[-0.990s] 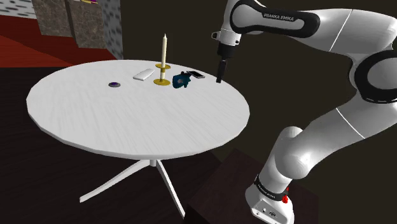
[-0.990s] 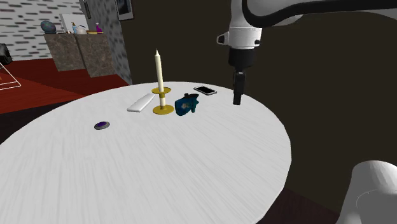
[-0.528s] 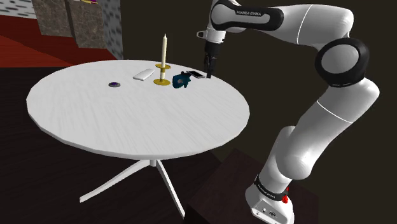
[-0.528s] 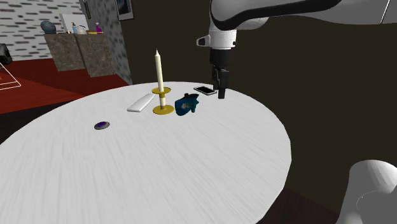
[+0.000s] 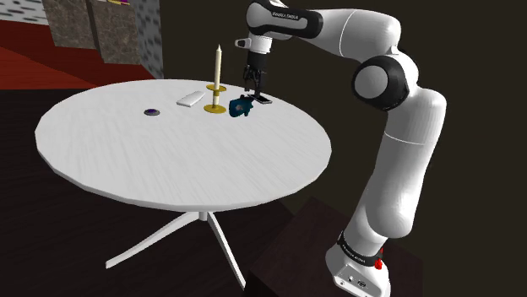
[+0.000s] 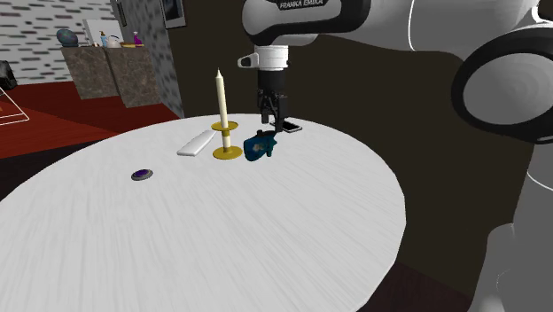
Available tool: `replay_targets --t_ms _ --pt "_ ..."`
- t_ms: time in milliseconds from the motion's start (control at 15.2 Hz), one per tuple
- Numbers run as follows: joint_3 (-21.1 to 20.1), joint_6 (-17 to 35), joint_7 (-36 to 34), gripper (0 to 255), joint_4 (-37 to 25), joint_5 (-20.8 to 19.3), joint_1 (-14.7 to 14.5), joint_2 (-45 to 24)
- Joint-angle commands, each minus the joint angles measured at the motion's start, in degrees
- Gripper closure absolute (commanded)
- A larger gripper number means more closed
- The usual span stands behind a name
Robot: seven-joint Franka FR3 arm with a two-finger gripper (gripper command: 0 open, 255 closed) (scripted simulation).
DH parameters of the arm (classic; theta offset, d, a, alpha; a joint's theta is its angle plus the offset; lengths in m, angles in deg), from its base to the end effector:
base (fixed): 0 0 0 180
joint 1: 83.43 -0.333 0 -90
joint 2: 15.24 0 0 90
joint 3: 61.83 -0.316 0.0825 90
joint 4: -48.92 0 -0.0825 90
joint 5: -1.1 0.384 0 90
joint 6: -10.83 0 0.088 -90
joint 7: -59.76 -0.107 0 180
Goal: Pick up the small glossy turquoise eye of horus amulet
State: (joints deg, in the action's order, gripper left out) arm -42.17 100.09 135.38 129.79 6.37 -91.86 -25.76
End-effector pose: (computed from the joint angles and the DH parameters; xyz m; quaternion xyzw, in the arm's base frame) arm 0.5999 -0.0891 0.5973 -0.8449 -0.5346 -0.0008 0.0202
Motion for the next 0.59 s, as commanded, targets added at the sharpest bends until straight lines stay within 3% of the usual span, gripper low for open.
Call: replay_targets --t_ms 0,528 --pt "-0.5 -2.0 4.9 0 -6.6 1.9 0.9 -5.3" --pt "-0.8 4.6 4.9 0 1.4 1.4 0.3 -3.8"
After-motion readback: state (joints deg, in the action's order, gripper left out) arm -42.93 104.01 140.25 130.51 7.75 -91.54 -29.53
